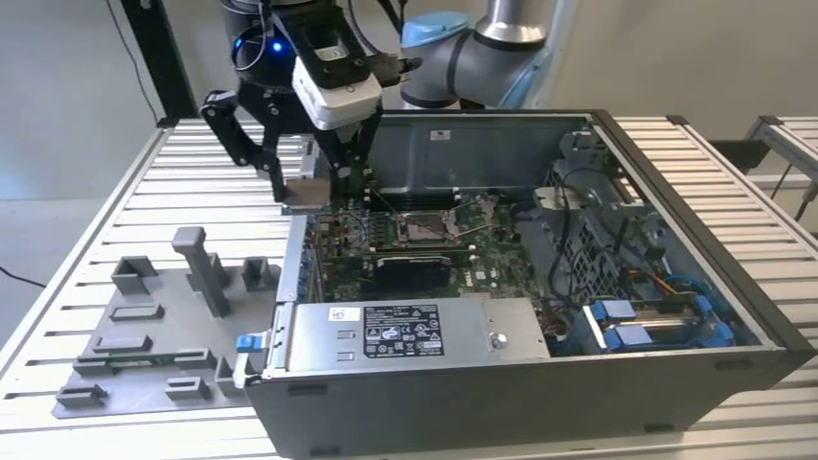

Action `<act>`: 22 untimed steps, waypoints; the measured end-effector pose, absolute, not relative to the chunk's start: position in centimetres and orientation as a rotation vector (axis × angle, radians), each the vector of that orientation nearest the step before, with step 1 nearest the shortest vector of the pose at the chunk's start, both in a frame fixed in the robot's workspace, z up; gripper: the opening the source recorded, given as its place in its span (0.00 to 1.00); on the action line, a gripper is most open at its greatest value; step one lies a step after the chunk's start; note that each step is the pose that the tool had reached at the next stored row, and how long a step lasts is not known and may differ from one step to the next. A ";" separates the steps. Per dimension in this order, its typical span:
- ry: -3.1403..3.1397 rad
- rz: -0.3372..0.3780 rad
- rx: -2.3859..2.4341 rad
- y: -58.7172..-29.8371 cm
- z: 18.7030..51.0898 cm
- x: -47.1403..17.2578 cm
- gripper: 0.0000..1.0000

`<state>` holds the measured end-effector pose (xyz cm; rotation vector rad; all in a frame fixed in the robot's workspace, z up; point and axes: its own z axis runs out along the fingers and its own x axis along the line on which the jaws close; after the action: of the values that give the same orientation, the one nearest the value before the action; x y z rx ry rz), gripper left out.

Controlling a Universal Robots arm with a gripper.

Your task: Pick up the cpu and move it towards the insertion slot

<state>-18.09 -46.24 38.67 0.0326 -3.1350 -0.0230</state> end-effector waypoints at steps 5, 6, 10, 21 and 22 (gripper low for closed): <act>-3.135 -0.023 0.033 -46.2 38.7 -16.6 0.00; -3.135 -0.023 0.033 -46.2 38.7 -16.4 0.00; -3.135 -0.023 0.033 -46.2 38.7 -15.3 0.00; -3.135 -0.023 0.033 -46.2 38.7 -12.7 0.00; -3.135 -0.023 0.033 -46.2 38.7 -12.5 0.00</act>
<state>-12.47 -46.24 38.67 0.0326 -3.1349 -0.0229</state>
